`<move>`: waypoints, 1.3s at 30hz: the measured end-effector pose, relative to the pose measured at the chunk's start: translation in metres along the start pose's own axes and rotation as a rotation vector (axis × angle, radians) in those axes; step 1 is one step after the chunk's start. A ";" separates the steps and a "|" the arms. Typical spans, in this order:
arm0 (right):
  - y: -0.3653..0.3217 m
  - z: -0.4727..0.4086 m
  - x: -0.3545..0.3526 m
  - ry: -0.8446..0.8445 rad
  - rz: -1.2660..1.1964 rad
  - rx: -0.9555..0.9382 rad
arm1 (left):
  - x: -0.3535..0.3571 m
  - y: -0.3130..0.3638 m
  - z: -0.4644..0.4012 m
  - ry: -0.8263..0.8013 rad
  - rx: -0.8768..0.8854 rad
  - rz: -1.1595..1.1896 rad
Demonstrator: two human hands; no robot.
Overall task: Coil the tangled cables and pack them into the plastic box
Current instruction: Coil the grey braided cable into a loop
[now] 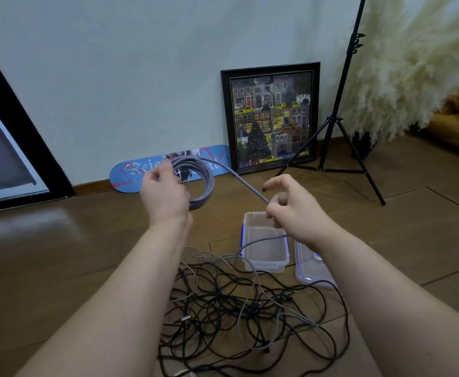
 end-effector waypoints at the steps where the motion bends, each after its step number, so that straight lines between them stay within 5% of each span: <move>1: 0.003 0.000 -0.007 0.043 0.025 -0.011 | -0.010 0.002 -0.008 0.060 0.022 -0.016; 6: -0.008 0.007 -0.024 0.218 0.404 -0.226 | -0.041 0.004 -0.031 0.184 0.103 -0.064; 10: -0.039 0.016 0.026 -0.138 0.920 -0.393 | -0.028 0.006 -0.026 0.033 0.160 -0.169; 13: -0.077 0.028 0.054 -0.275 0.732 -0.574 | -0.005 -0.001 -0.009 -0.168 0.159 -0.273; 19: -0.082 0.003 0.023 0.074 0.183 -0.470 | 0.028 -0.026 0.027 -0.432 -0.093 -0.117; 25: -0.052 -0.011 0.008 0.260 -0.020 -0.255 | 0.041 -0.033 0.045 -0.461 -0.185 -0.103; 29: -0.046 -0.010 0.002 0.265 -0.151 -0.270 | 0.036 -0.034 0.044 -0.411 -0.215 -0.101; 39: -0.055 0.005 -0.005 0.540 0.329 -0.447 | 0.040 -0.025 0.052 -0.430 -0.174 -0.020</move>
Point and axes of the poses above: each hand's wrist, its own z-axis away from the middle knuckle, its own x-axis out of the palm, y = z × x, the point moved 8 cm from there along -z, towards the middle knuckle, and after that the axes turned 6 degrees about z, right-handed, at the moved point
